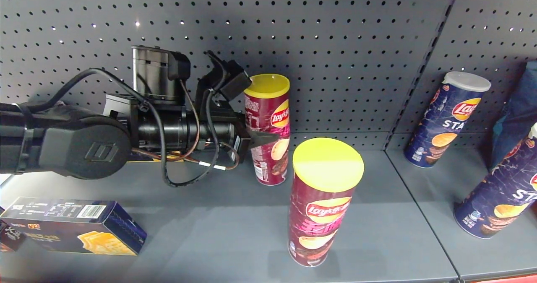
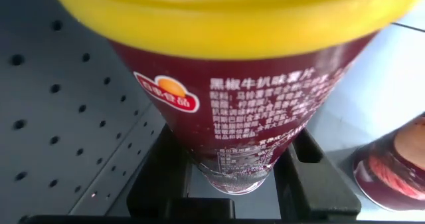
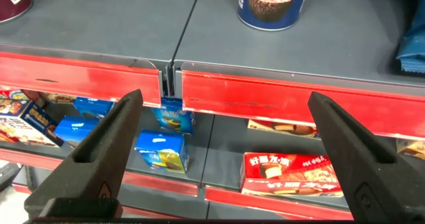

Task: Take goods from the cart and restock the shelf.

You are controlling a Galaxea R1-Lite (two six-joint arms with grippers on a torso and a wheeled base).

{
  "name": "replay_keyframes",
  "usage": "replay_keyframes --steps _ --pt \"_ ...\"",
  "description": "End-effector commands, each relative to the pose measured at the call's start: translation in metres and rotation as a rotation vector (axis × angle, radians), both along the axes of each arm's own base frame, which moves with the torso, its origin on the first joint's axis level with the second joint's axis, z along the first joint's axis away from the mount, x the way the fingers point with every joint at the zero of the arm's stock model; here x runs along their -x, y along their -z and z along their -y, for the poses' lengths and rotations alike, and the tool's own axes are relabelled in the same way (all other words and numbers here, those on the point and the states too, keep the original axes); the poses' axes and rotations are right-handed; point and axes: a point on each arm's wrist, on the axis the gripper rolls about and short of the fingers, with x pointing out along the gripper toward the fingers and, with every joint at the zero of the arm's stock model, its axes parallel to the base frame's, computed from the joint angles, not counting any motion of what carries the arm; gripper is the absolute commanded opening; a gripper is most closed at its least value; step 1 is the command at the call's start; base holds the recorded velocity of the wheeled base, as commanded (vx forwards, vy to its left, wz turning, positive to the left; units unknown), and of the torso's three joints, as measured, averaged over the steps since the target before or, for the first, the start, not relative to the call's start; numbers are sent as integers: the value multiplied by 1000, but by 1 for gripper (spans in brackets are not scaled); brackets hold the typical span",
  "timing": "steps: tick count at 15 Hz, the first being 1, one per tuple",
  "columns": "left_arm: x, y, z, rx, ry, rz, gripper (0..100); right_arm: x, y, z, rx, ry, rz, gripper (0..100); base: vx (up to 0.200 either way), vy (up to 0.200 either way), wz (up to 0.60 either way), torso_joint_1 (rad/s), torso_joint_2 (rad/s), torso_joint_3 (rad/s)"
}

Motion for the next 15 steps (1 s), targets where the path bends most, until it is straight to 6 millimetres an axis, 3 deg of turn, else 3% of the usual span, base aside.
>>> replay_keyframes --steps 1,15 --pt "-6 5 8 -4 12 -7 0 0 0 0 1 -1 -2 100 0 0 0 0 0 0" --pt "-10 14 23 -14 43 -21 0 0 0 0 1 -1 -2 100 0 0 0 0 0 0"
